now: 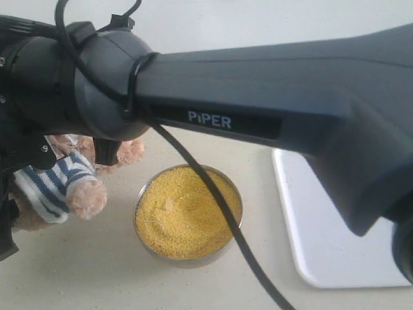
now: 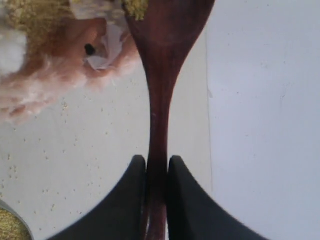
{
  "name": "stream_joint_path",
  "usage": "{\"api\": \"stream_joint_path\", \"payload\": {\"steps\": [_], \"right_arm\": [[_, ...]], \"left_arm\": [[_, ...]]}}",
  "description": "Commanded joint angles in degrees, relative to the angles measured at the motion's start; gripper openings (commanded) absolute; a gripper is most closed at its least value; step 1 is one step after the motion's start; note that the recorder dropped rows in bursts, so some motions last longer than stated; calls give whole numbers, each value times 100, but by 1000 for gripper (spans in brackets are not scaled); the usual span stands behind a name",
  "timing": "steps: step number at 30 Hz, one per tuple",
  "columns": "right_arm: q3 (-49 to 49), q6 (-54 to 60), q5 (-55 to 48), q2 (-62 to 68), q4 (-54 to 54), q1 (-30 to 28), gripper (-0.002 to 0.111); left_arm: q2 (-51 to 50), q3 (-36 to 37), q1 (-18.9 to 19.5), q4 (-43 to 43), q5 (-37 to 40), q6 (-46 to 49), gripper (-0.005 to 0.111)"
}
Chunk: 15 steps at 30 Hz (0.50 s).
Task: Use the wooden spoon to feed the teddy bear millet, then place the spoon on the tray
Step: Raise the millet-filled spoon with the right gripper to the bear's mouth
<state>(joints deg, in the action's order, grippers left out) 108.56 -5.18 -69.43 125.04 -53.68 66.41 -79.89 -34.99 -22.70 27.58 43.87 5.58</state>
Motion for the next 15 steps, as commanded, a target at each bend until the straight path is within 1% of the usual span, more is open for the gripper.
{"api": "stream_joint_path", "payload": {"steps": [1, 4, 8, 11, 15], "right_arm": [[-186, -236, -53, -30, -520, 118, -1], [-635, -404, -53, -30, -1035, 209, -1], [-1084, -955, -53, -30, -1506, 228, -1], [-1126, -1121, -53, -80, -1478, 228, -1], [-1126, -1335, -38, -325, -1171, 216, -1]], "left_arm": [[52, -42, -46, -15, -185, -17, 4], [52, -42, -46, -15, -208, -29, 4], [52, -42, -46, -15, -208, -44, 4], [52, -42, -46, -15, -208, -44, 4], [52, -42, -46, -15, -208, -44, 4]]}}
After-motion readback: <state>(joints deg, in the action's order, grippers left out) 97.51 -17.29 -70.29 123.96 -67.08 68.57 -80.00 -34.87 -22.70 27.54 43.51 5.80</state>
